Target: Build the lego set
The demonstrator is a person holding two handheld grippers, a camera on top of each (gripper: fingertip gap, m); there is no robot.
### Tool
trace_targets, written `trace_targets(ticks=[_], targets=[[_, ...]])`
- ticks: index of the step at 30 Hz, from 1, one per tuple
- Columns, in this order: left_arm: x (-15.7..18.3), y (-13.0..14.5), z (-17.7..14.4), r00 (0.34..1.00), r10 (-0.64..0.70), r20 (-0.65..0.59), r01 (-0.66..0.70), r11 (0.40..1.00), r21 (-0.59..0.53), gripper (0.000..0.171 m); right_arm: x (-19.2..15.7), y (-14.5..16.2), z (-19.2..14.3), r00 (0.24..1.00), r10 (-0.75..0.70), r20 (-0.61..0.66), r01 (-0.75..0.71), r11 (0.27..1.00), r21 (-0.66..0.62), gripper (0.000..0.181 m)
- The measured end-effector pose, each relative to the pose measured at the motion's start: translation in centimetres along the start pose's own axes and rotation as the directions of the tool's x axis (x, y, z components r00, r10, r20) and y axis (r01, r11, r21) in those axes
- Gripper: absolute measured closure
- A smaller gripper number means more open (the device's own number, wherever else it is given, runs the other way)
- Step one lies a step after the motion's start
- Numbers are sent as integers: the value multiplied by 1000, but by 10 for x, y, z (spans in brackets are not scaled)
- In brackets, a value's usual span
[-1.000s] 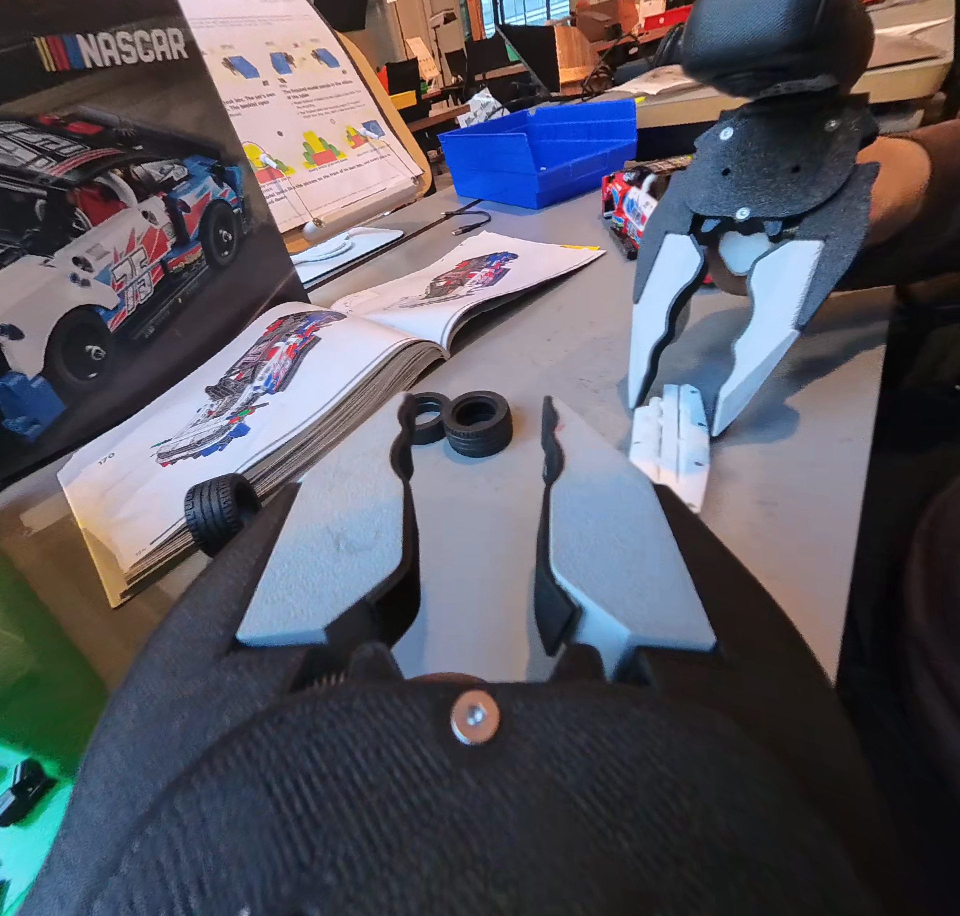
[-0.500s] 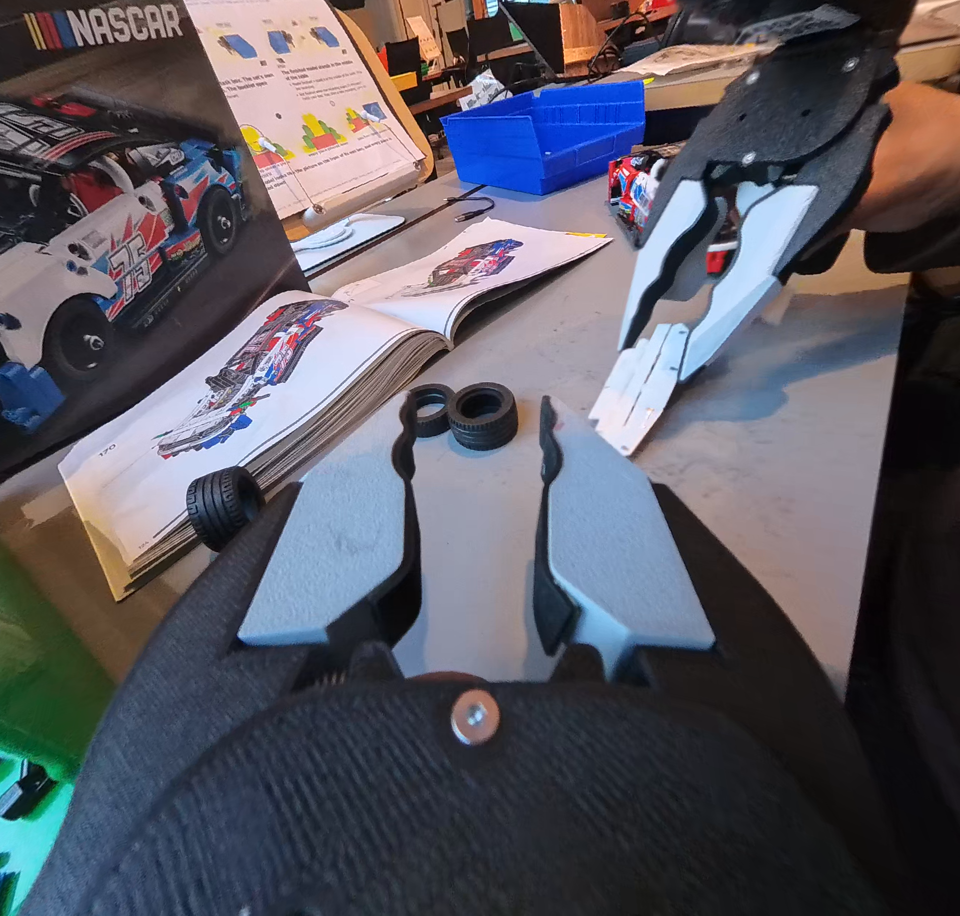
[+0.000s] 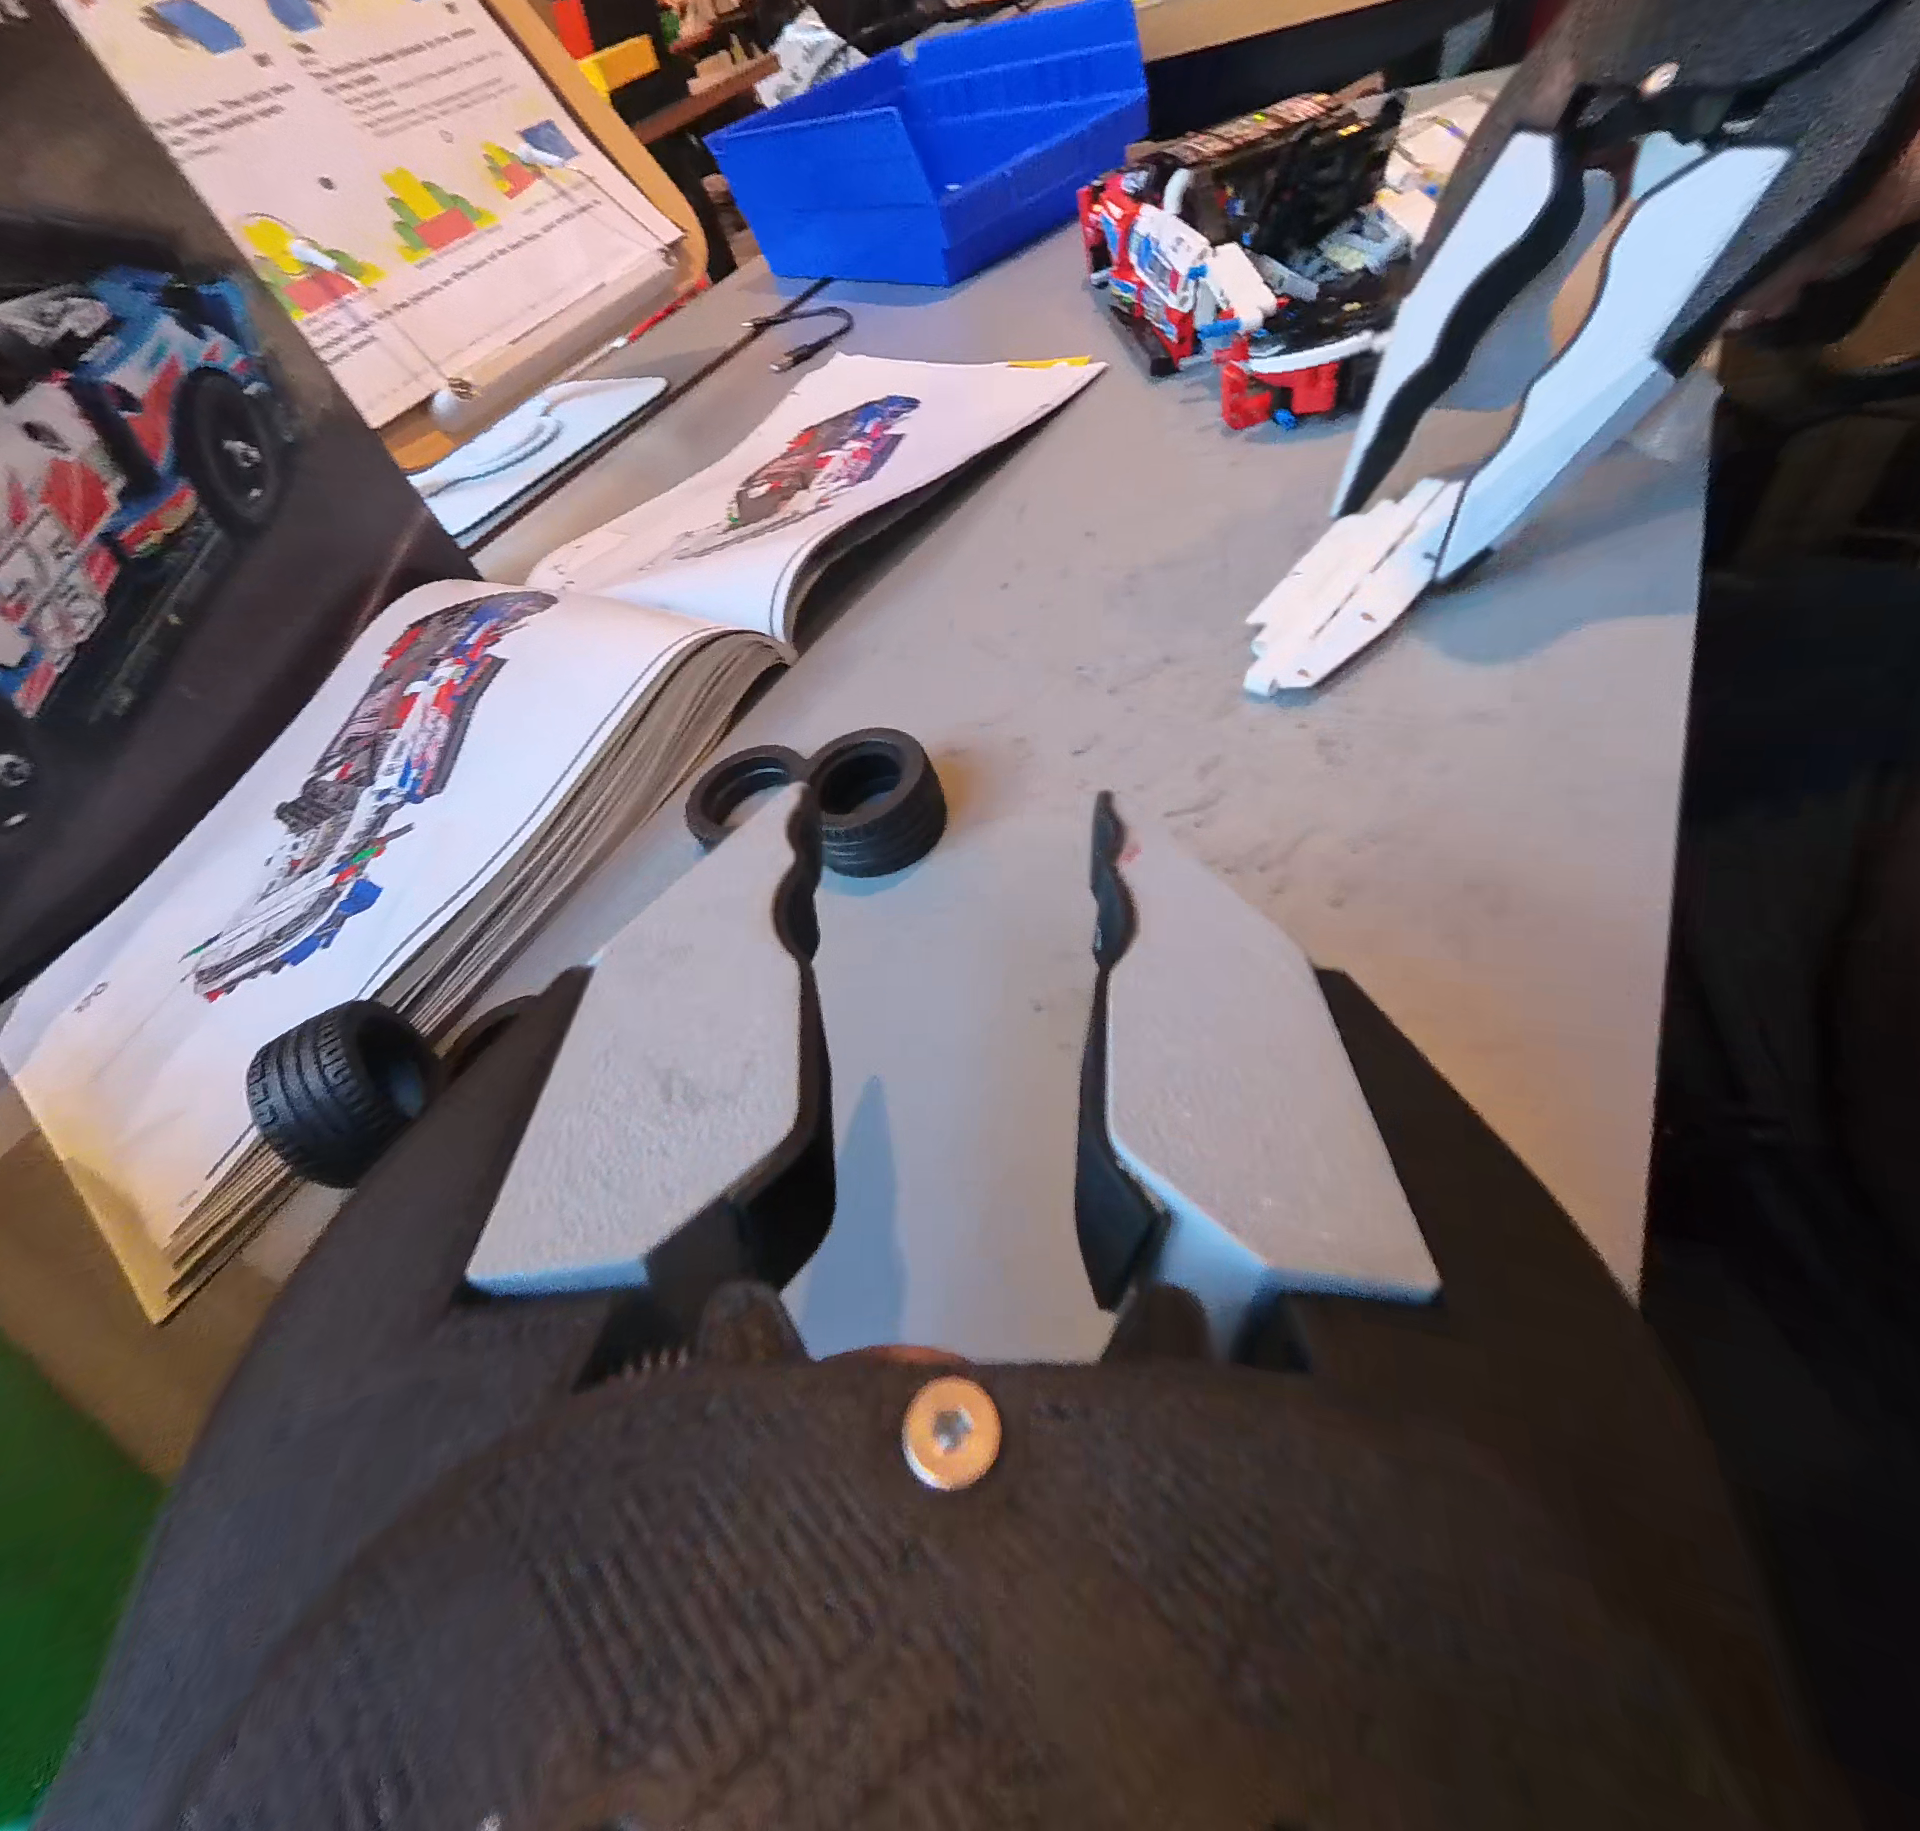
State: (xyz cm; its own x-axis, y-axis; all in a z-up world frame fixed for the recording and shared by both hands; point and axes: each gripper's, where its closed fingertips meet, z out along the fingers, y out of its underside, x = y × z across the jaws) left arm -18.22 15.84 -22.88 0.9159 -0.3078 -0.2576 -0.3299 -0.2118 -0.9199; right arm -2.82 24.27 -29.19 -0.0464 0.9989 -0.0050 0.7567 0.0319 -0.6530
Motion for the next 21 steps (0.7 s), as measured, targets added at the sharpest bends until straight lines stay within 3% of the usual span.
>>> trace_targets(ticks=[4,8,14,21], targets=[[13,5,9,998,14,-62,-18,998,-59,115,2,9,0,999,20,-41,-19,1000,20,137],[48,13,37,980,26,-199,-65,980,-188,103,-6,11,-10,998,-13,-67,17,998,57,134],[84,13,75,947,90,-309,-176,949,-260,104,-2,31,-41,995,14,-102,1,989,149,136],[95,11,104,908,-6,-419,-141,938,-318,106,16,50,-62,994,27,-102,-7,981,192,137]])
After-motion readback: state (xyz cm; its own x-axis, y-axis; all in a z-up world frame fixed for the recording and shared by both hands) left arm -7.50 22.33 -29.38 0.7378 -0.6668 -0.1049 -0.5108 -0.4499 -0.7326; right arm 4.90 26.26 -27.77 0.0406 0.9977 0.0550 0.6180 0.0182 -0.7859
